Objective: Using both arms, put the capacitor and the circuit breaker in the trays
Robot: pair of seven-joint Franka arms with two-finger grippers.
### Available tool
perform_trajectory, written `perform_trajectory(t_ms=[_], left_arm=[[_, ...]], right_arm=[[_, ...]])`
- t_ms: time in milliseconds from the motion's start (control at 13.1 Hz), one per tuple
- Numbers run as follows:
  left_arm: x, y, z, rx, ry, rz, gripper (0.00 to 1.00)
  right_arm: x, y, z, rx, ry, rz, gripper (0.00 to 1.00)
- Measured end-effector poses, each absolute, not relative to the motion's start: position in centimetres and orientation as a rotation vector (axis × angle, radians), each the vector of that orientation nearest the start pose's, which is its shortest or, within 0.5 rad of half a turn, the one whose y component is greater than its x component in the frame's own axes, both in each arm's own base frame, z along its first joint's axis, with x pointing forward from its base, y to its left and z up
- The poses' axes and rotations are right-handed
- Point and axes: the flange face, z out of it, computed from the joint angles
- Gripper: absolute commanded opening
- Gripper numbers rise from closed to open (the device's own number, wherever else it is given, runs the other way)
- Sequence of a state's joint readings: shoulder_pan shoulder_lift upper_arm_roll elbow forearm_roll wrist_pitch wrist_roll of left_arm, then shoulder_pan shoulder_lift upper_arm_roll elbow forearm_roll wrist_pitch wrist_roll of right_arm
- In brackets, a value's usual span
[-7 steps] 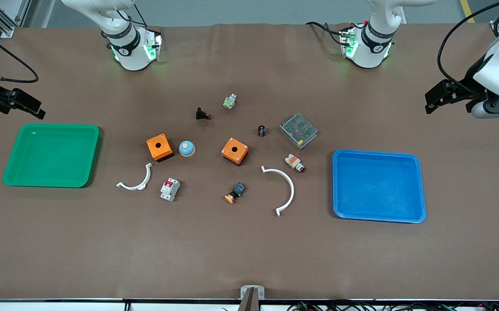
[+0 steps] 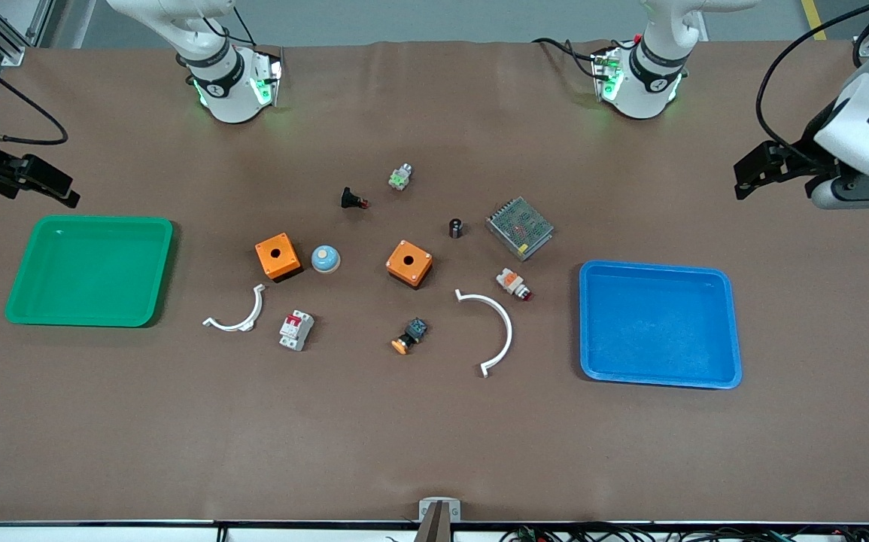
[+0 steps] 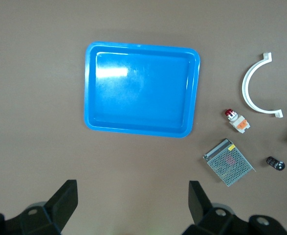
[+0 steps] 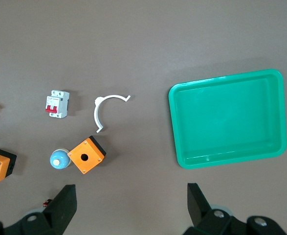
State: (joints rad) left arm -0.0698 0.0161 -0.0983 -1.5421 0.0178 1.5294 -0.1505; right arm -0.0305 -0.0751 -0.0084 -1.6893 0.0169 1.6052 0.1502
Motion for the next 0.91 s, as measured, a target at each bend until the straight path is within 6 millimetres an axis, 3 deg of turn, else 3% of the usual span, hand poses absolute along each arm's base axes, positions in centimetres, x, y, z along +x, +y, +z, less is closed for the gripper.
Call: perform_trajectory(t_ms=[76,229,457,686,914], left_arm=[[55.0,-10.4,61.2,-3.117,0.066,0.081,1.00],[55.1,-15.1,57.4,-3.100,0.091,0.177,1.00],[54.3,-23.3,50.5,-3.092,-0.034,0.188,1.00],[51.3,-30.0,43.5,-3.105,-0.212,0.115,1.00],[46.8,-37.0,36.5,-3.095,-0.436,0.087,0.96]], right_arm=[[53.7,-1.5,60.6,-3.106,0.328,0.020,1.00],[55.4,0.9,58.2,-3.091,0.430,0.021,1.00],[58.8,7.3,51.9,-3.027,0.621,0.057,1.00],[61.6,10.9,44.4,-2.983,0.697,0.113,1.00],[63.4,14.8,36.9,-2.981,0.722,0.112,1.00]])
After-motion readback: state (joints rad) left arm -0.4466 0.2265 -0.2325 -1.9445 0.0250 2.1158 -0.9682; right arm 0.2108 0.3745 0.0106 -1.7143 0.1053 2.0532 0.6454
